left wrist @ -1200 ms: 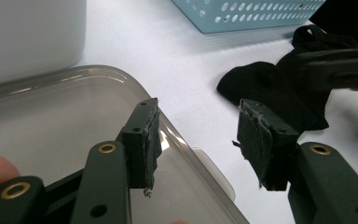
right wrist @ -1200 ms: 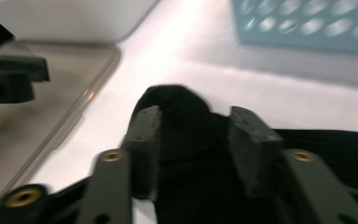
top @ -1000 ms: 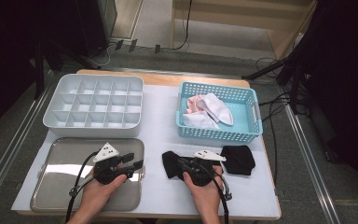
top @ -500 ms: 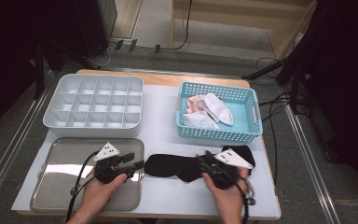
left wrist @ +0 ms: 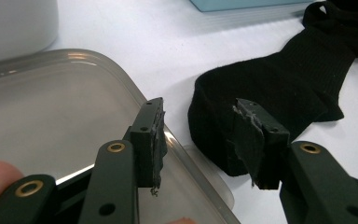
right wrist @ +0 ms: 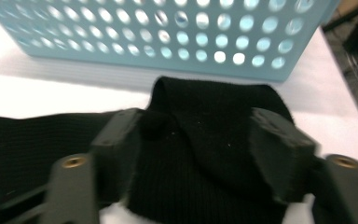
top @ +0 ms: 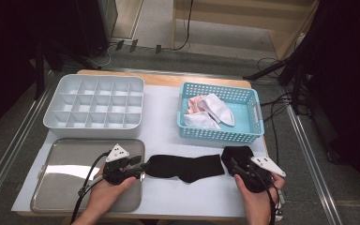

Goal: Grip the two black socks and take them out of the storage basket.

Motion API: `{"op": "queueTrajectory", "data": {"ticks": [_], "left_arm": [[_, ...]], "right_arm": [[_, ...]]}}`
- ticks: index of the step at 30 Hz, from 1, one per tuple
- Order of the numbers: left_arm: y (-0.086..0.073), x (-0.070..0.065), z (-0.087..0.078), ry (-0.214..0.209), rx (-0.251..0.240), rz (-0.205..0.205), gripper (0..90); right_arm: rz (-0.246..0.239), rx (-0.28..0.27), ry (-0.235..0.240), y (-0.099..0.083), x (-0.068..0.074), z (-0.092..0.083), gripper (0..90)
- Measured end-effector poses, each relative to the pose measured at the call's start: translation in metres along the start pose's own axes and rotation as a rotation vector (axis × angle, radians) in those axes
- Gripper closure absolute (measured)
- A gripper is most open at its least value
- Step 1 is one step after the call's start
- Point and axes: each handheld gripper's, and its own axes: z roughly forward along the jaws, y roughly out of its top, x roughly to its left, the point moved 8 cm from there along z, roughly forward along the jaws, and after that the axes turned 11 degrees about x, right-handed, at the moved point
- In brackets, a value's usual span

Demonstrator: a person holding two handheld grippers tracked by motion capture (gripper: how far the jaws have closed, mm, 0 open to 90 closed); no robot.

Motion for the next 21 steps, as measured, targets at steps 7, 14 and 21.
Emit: {"op": "queueTrajectory", "data": {"ticks": [7, 14, 21], "left_arm": [[0.001, 0.003, -0.005, -0.003, -0.011, -0.004, 54.0], [0.001, 0.004, -0.007, -0.01, -0.016, -0.008, 58.0], [0.002, 0.004, -0.007, -0.021, -0.02, -0.014, 62.6]], "right_arm": [[-0.109, 0.082, -0.104, -0.012, -0.003, 0.016, 66.3], [-0.091, 0.076, -0.177, -0.017, -0.033, 0.003, 71.8], [-0.061, -0.047, -0.041, -0.012, -0.007, -0.019, 51.3]]}}
